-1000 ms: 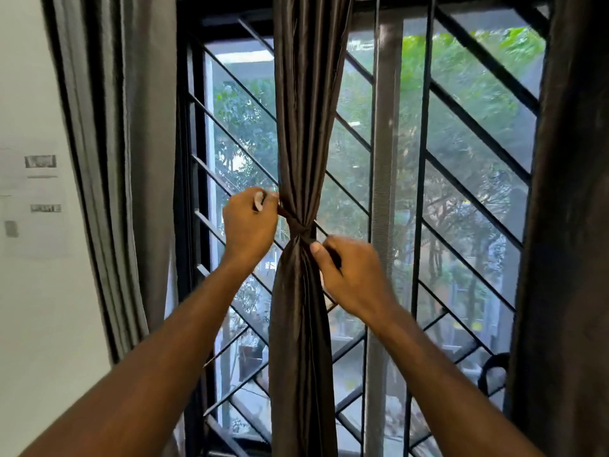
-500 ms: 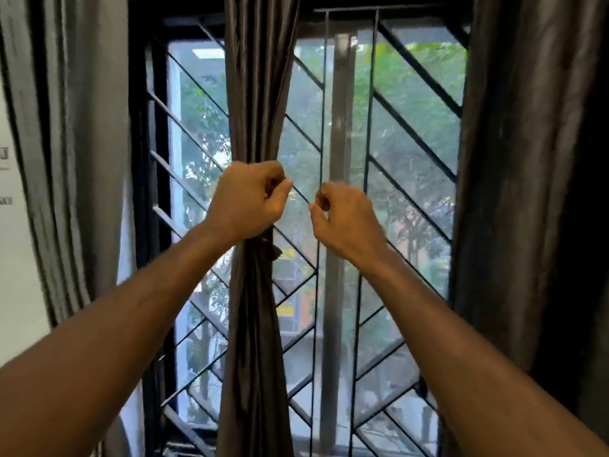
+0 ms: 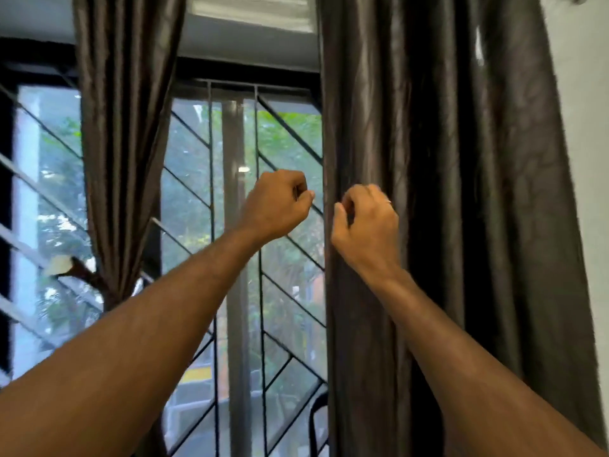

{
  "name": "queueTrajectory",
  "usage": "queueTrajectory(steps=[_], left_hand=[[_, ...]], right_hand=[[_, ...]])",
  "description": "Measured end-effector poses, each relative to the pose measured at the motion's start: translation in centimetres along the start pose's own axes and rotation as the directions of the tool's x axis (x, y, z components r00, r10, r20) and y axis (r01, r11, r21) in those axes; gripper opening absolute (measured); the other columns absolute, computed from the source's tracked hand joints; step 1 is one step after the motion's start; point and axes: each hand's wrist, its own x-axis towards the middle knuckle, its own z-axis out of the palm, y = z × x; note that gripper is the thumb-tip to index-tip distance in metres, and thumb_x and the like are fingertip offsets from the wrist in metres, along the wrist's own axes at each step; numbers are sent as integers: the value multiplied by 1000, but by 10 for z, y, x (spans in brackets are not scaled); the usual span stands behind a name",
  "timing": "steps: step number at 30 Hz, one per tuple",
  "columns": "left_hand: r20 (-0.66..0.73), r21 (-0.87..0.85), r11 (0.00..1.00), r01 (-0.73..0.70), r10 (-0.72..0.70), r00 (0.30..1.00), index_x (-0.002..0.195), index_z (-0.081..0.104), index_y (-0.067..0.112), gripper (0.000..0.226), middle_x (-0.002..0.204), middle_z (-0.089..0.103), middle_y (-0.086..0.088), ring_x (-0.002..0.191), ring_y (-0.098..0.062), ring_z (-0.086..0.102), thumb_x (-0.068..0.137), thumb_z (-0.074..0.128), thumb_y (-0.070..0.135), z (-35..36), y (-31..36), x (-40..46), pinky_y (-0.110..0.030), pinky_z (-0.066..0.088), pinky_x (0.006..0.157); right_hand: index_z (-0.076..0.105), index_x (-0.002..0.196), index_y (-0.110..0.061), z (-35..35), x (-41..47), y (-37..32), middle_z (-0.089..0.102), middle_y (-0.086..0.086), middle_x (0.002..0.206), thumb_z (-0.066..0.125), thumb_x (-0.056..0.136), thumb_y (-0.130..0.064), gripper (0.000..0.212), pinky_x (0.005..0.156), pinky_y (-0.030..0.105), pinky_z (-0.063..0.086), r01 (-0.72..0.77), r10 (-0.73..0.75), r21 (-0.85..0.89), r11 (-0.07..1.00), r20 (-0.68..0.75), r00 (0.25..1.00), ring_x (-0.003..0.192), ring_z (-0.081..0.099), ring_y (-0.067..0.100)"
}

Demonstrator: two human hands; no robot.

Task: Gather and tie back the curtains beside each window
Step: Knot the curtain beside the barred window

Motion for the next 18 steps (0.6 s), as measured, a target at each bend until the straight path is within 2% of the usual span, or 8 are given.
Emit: queueTrajectory(steps=[3, 5, 8, 11, 13, 15, 18], left_hand=[[-29, -107, 994, 20, -24, 999, 73, 62, 14, 23, 59, 55, 3, 62, -23, 57, 85, 65, 33, 18, 6, 30, -38, 51, 62], [-21, -161, 987, 27, -31, 999, 77, 60, 15, 25, 62, 58, -1, 66, -26, 60, 84, 59, 39, 28, 11, 49, -44, 54, 65], [-43, -224, 971, 79, -91, 995, 82, 59, 22, 31, 72, 64, 2, 74, -23, 64, 83, 55, 53, 36, 17, 84, -45, 56, 72], [-95, -284, 949, 134, -167, 981, 86, 60, 26, 31, 83, 67, 6, 86, -21, 65, 87, 61, 57, 34, 25, 119, -43, 56, 78], [-136, -285, 943, 171, -216, 967, 87, 61, 25, 35, 85, 66, 4, 90, -24, 65, 87, 63, 59, 30, 32, 140, -41, 56, 78], [-154, -242, 949, 203, -244, 958, 93, 62, 24, 40, 91, 66, 0, 91, -25, 62, 85, 65, 63, 27, 41, 156, -38, 53, 76], [-215, -109, 967, 231, -250, 944, 99, 64, 23, 49, 94, 65, -1, 88, -25, 60, 80, 64, 69, 32, 57, 169, -35, 51, 72]], right_hand=[[58, 94, -11, -15, 32, 22, 56, 10, 101, 67, 84, -25, 19, 78, 46, 48, -10, 0, -128, 992, -75, 997, 94, 56, 33], [58, 102, -15, -17, 57, 33, 56, 5, 105, 68, 87, -31, 24, 83, 47, 50, -51, 41, -131, 990, -80, 996, 98, 58, 31], [59, 114, -22, -13, 98, 40, 62, -1, 108, 66, 92, -42, 31, 89, 46, 52, -168, 168, -58, 984, -5, 986, 101, 62, 22], [62, 120, -23, -11, 135, 41, 68, -1, 109, 62, 96, -44, 32, 89, 39, 55, -243, 245, -28, 970, 83, 966, 101, 66, 19], [64, 121, -24, -11, 155, 38, 69, -1, 109, 56, 100, -40, 27, 88, 37, 55, -269, 261, 41, 962, 137, 956, 101, 66, 17], [66, 118, -25, -10, 174, 39, 69, -2, 107, 51, 103, -27, 21, 86, 35, 56, -256, 235, 106, 961, 181, 955, 99, 65, 14], [68, 111, -24, -6, 193, 47, 71, -1, 102, 47, 94, -2, 35, 82, 41, 59, -202, 153, 177, 963, 253, 955, 95, 67, 18]])
